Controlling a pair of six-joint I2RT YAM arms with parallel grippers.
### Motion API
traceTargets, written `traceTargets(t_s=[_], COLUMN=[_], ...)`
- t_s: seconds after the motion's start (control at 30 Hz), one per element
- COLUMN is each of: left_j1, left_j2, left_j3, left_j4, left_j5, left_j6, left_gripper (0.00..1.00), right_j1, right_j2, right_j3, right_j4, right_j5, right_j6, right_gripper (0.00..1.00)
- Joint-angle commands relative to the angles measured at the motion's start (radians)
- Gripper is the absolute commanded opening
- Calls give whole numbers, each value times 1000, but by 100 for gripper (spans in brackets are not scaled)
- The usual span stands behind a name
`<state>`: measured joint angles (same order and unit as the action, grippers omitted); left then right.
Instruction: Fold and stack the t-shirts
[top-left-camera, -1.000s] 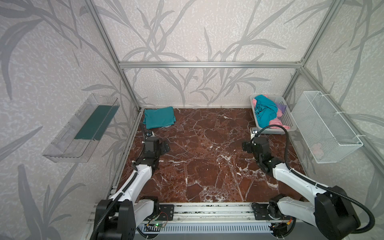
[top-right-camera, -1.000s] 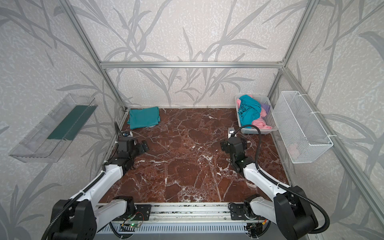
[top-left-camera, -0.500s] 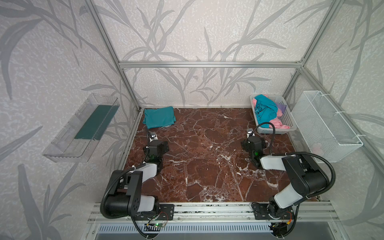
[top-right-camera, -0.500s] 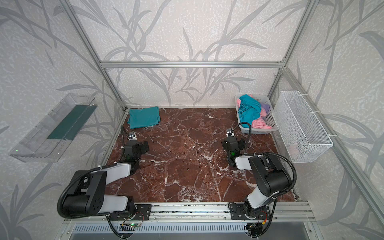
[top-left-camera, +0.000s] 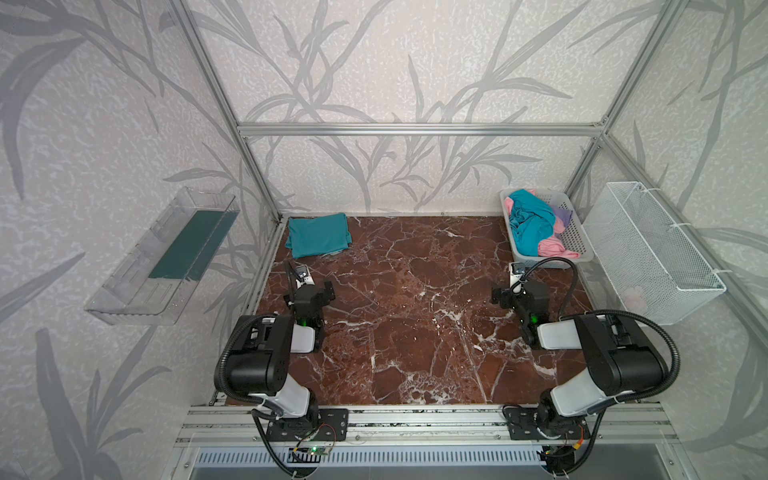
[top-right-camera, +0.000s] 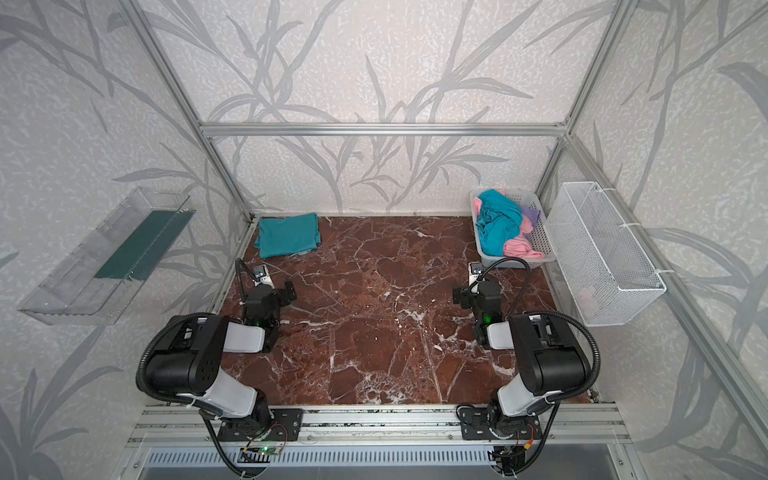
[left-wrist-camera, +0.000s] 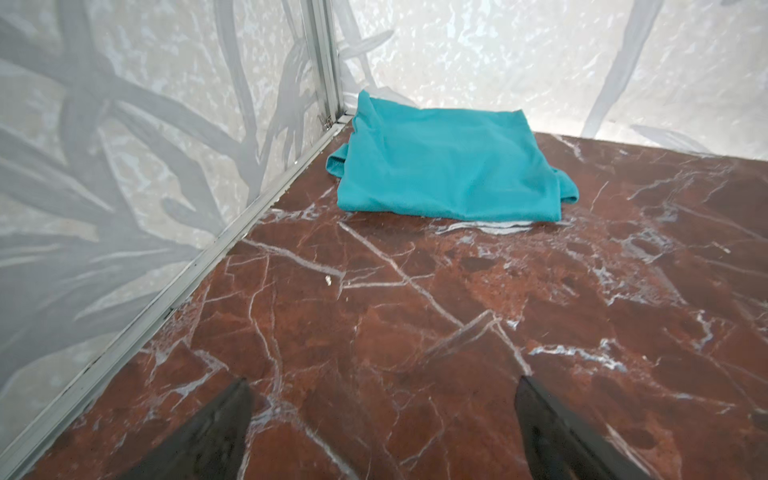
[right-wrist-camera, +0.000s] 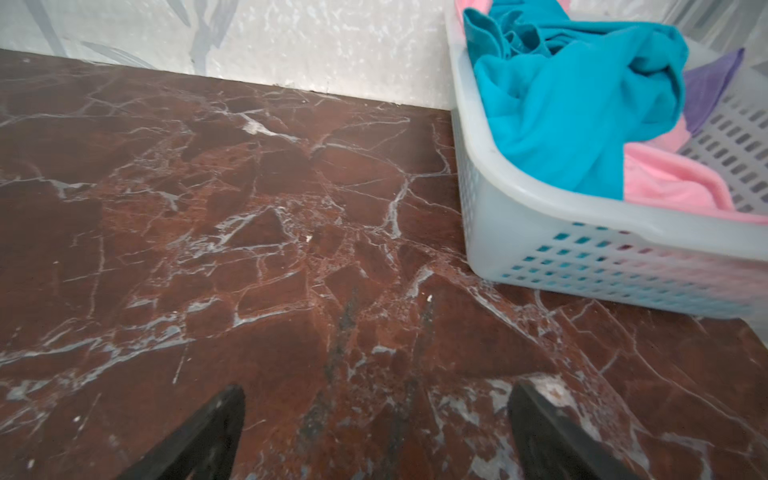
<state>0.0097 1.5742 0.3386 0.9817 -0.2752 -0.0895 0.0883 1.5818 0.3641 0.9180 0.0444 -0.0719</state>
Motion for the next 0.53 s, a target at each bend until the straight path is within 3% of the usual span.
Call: traceTargets(t_s=[0.0, 0.5], left_j1=[4, -2], left_j2=[-11, -5], left_j3=[17, 19], left_j4=[1, 8], left_j5=[13, 15], left_j6=[8, 20], left_gripper=[99, 99], right_j1=[-6, -10], right_j2=[0, 3], right_j3=[13, 9], right_j4=[50, 64], right_j5=[-58, -134], right_j6=[3, -17], right_gripper=[99, 99])
